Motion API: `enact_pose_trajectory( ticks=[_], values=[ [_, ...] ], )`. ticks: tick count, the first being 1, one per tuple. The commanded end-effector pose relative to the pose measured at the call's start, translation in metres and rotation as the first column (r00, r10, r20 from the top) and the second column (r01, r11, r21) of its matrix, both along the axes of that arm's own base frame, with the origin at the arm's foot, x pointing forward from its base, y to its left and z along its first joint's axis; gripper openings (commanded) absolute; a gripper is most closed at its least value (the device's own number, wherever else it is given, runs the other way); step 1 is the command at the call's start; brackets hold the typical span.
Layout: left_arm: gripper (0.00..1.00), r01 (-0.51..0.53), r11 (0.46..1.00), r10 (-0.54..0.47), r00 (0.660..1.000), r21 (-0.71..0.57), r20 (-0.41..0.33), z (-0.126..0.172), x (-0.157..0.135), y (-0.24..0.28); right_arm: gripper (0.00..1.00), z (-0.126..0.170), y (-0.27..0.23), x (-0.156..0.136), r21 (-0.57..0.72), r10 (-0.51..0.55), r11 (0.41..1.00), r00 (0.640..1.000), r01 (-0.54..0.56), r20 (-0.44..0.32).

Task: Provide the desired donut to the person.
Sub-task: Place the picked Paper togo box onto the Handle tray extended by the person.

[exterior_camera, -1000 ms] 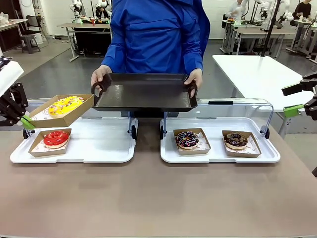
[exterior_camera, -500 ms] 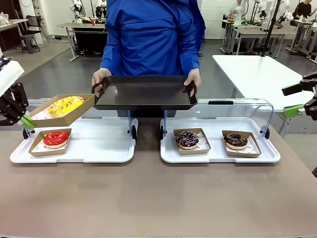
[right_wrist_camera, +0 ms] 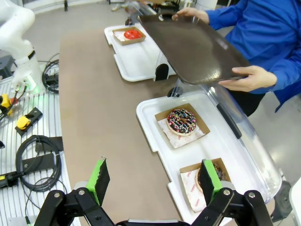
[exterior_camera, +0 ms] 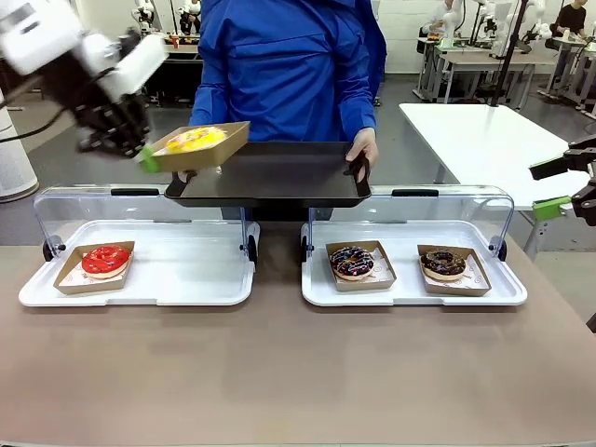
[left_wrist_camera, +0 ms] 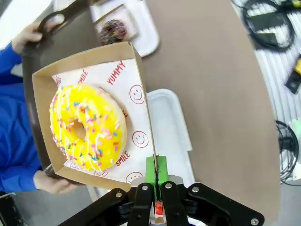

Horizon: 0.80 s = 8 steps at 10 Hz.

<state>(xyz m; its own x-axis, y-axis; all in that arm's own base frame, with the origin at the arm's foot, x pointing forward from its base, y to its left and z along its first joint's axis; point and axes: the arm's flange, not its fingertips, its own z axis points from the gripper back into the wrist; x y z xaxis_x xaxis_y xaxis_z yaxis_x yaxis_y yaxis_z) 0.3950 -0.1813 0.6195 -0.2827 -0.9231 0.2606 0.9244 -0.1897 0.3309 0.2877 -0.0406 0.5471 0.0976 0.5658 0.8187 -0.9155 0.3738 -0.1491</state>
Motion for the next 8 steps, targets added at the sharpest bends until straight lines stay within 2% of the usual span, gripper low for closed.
enact_pose_trajectory(
  ticks=[1,4,8],
  values=[
    [0.02,-0.064,0.998,0.064,0.998,0.007,-0.008,0.003,0.039,-0.024,1.00,-0.001,0.001,0.003,0.022,0.018,1.000,1.000,-0.019,0.011],
    [0.02,-0.180,0.981,0.182,0.983,0.068,-0.019,-0.021,0.092,-0.050,1.00,-0.001,0.001,0.003,0.022,0.018,1.000,1.000,-0.019,0.011],
    [0.02,-0.198,0.976,0.202,0.978,0.090,-0.043,-0.056,0.128,-0.047,1.00,-0.001,0.001,0.003,0.022,0.018,1.000,1.000,-0.019,0.011]
  ],
)
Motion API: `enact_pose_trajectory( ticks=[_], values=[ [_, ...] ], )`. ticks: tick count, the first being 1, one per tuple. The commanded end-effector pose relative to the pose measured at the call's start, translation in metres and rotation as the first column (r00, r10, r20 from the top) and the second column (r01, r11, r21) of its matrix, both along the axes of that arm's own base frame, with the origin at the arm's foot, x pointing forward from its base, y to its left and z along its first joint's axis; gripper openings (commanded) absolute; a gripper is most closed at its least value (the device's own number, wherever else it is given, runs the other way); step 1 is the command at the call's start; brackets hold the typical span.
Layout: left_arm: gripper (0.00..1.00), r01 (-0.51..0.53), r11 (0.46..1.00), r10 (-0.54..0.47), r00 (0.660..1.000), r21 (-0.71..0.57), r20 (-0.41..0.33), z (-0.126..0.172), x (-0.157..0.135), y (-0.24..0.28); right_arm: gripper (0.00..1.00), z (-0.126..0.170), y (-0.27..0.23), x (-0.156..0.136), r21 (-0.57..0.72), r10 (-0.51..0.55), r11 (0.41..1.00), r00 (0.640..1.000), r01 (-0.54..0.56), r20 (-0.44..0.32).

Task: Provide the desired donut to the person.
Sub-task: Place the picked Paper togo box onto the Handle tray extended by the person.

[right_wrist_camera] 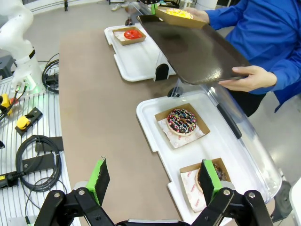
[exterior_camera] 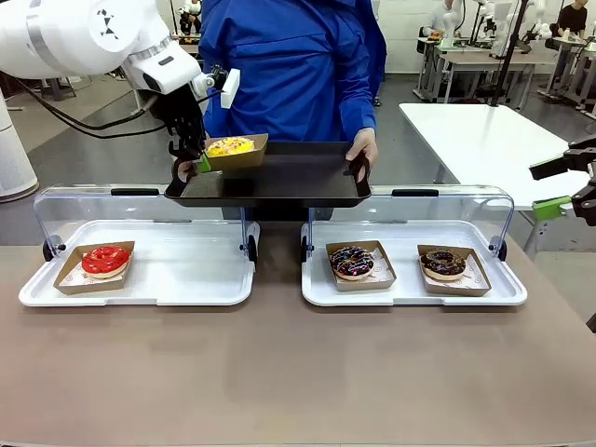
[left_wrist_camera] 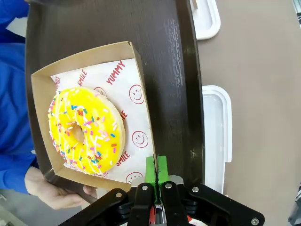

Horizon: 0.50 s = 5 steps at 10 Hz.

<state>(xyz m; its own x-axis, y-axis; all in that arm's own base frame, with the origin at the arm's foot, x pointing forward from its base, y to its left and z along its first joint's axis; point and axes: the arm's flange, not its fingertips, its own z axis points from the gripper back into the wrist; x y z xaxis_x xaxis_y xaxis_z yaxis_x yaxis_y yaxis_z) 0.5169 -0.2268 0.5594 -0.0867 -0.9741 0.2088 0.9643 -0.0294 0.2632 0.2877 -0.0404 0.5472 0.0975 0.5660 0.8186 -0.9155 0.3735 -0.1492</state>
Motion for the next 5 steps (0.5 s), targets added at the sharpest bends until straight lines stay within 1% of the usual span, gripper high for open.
enact_pose_trajectory(
  ticks=[1,3,5],
  values=[
    [0.02,-0.007,0.999,0.007,1.000,0.031,0.004,-0.001,0.012,0.000,1.00,-0.001,0.001,0.003,0.022,0.018,1.000,1.000,-0.018,0.011],
    [0.02,-0.013,0.997,0.015,1.000,0.071,-0.020,-0.013,0.024,0.003,1.00,-0.001,0.001,0.003,0.022,0.018,1.000,1.000,-0.018,0.011],
    [0.02,-0.024,0.997,0.026,0.999,0.070,-0.031,-0.015,0.029,0.005,1.00,-0.001,0.001,0.003,0.022,0.018,1.000,1.000,-0.018,0.011]
  ],
)
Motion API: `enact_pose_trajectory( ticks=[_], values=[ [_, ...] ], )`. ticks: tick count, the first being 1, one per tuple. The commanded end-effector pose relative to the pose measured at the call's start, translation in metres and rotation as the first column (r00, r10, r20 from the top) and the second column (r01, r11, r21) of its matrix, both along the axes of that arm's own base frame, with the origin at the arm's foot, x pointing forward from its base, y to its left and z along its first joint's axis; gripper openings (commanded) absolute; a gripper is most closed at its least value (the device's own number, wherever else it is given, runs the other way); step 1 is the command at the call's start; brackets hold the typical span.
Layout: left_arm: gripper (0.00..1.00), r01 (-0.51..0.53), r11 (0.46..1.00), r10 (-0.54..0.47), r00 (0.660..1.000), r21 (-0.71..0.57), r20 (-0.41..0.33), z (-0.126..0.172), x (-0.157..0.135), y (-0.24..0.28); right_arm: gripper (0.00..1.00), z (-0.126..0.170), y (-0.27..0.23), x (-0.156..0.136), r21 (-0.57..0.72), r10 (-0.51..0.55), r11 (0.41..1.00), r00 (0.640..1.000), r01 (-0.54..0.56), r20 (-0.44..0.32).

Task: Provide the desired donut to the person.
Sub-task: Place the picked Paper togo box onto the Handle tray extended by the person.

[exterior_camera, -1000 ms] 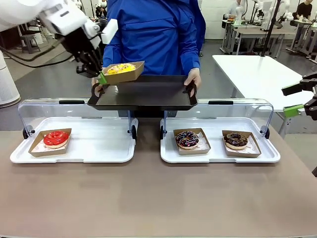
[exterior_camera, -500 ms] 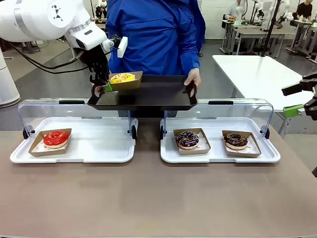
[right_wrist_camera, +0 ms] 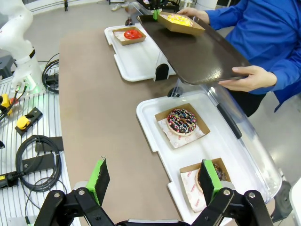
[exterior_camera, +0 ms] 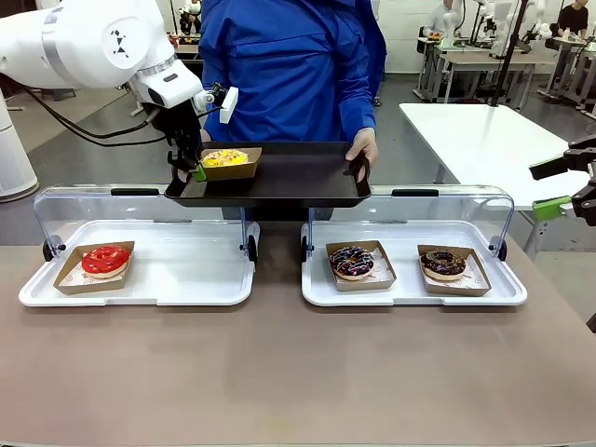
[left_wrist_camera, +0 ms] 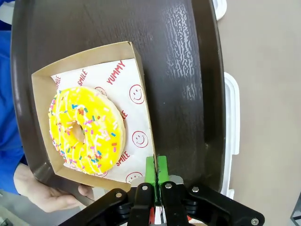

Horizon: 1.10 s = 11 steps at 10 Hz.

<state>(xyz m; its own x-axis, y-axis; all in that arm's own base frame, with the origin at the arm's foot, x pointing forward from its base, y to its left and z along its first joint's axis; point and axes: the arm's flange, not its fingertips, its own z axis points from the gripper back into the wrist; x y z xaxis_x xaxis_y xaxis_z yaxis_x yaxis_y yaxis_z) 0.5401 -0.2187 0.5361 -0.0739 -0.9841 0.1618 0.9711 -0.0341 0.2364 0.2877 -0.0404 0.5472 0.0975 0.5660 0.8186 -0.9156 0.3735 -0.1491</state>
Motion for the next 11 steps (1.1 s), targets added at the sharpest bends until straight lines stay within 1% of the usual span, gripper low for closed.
enact_pose_trajectory(
  ticks=[1,2,3,5,6,8,11],
  values=[
    [0.59,-0.027,0.999,0.027,0.999,0.022,-0.021,0.0100,0.0070,-0.0033,1.00,-0.0009,0.0006,0.0034,0.022,0.018,1.000,1.000,-0.018,0.011],
    [0.60,-0.023,0.999,0.024,0.999,0.028,-0.042,0.0107,0.0083,-0.0029,1.00,-0.0009,0.0006,0.0034,0.022,0.018,1.000,1.000,-0.018,0.011],
    [1.00,-0.018,0.999,0.020,0.998,0.027,-0.059,0.0109,0.0089,-0.0032,1.00,-0.0009,0.0006,0.0034,0.022,0.018,1.000,1.000,-0.018,0.011],
    [1.00,-0.015,0.999,0.017,0.997,0.031,-0.071,0.0119,0.0086,-0.0029,1.00,-0.0009,0.0006,0.0034,0.022,0.018,1.000,1.000,-0.018,0.011],
    [0.83,-0.012,0.999,0.015,0.997,0.036,-0.081,0.0119,0.0093,-0.0030,1.00,-0.0009,0.0006,0.0034,0.022,0.018,1.000,1.000,-0.018,0.011],
    [1.00,-0.011,0.998,0.017,0.995,0.058,-0.103,0.0117,0.0091,-0.0027,1.00,-0.0009,0.0006,0.0034,0.022,0.018,1.000,1.000,-0.018,0.011],
    [1.00,0.011,0.999,-0.004,0.991,0.047,-0.132,0.0108,0.0084,-0.0039,1.00,-0.0009,0.0006,0.0034,0.022,0.018,1.000,1.000,-0.018,0.011]
  ],
)
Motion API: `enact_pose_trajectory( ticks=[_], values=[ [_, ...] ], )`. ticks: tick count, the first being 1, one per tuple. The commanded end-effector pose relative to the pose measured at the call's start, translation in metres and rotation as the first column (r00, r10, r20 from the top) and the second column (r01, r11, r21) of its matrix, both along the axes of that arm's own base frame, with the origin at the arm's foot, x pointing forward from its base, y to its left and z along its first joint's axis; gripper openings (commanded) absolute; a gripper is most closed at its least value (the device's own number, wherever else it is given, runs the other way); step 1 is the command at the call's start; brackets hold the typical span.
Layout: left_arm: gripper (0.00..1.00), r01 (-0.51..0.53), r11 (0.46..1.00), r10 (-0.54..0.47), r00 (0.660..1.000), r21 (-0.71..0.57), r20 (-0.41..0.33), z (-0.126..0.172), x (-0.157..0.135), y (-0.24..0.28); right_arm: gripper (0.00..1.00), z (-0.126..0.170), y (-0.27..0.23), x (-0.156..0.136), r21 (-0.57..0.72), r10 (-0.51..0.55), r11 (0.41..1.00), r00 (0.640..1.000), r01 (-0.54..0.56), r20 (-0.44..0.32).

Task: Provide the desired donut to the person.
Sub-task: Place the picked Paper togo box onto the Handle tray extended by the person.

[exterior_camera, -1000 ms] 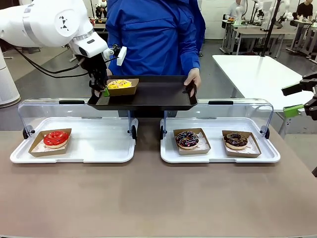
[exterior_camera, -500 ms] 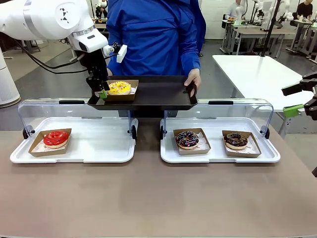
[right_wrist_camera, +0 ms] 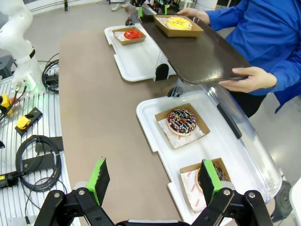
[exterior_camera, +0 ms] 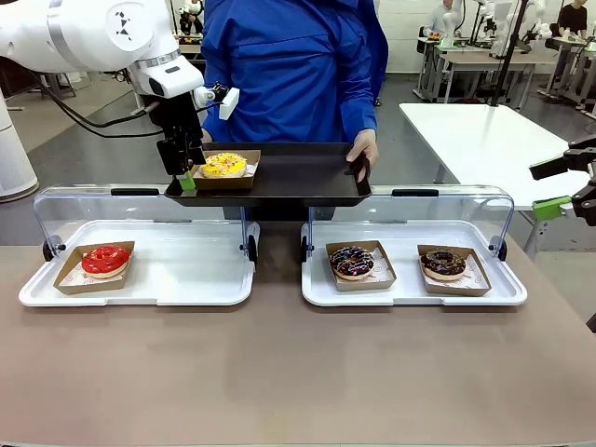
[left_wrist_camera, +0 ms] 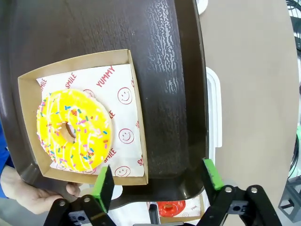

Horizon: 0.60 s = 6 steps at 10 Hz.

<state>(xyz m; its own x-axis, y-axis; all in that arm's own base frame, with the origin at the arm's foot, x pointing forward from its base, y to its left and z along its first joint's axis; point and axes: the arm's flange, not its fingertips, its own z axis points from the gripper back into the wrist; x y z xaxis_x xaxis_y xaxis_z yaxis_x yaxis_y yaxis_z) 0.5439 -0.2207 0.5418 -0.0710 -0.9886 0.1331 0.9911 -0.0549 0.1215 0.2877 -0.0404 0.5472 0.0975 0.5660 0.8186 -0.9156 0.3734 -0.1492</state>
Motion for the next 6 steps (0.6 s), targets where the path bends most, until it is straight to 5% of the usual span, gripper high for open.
enact_pose_trajectory(
  ticks=[1,4,5,6],
  values=[
    [1.00,-0.005,1.000,0.005,1.000,0.013,-0.022,0.005,0.004,-0.002,1.00,-0.001,0.001,0.003,0.022,0.018,1.000,1.000,-0.018,0.011],
    [1.00,0.082,0.996,-0.084,0.988,-0.021,-0.132,0.001,-0.010,0.002,1.00,-0.001,0.001,0.003,0.022,0.018,1.000,1.000,-0.018,0.011],
    [1.00,0.008,1.000,-0.008,1.000,0.007,-0.028,0.001,-0.003,-0.002,1.00,-0.001,0.001,0.003,0.022,0.018,1.000,1.000,-0.018,0.011],
    [1.00,0.008,1.000,-0.008,1.000,0.007,-0.028,0.001,-0.003,-0.002,1.00,-0.001,0.001,0.003,0.022,0.018,1.000,1.000,-0.018,0.011]
  ],
)
